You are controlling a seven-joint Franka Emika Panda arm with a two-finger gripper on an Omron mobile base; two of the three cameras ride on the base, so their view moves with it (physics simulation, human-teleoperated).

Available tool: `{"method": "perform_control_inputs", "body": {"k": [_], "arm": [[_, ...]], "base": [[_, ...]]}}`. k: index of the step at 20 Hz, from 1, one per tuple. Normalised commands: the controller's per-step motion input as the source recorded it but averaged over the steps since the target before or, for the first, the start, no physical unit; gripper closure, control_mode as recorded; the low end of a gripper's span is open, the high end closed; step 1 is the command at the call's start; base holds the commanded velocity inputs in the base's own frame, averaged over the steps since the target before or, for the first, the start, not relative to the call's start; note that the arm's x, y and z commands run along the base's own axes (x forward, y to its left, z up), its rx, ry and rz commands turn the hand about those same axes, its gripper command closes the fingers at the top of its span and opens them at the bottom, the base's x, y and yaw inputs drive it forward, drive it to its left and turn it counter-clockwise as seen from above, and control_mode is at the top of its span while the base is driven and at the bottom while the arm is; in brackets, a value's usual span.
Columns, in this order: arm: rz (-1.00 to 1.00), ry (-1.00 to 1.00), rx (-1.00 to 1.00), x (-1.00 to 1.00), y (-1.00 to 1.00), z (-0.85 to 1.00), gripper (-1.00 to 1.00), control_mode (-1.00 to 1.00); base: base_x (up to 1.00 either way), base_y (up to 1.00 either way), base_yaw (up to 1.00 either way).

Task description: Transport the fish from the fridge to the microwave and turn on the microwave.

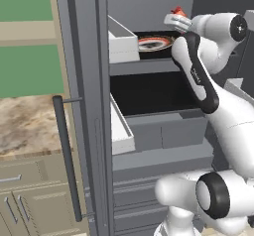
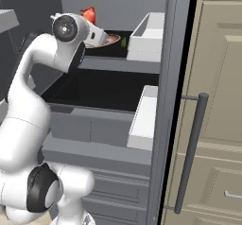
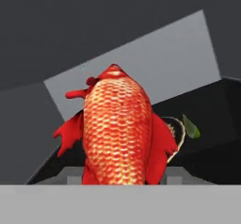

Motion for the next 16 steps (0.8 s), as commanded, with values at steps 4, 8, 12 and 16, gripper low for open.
{"method": "perform_control_inputs", "body": {"k": [4,8,12,16], "arm": [[0.00,0.19,-0.02,-1.00,0.00,0.04,1.00,-1.00],[0.01,0.00,0.00,-1.00,-0.10,-0.23,1.00,-1.00],[0.01,0.00,-0.01,-1.00,-0.08,-0.57,1.00,-1.00],[0.01,0.06,-0.06,-0.99,0.00,-0.70,1.00,-1.00]], "base": [[0.00,0.00,0.00],[0.00,0.00,0.00],[0.00,0.00,0.00],[0.00,0.00,0.00]]}}
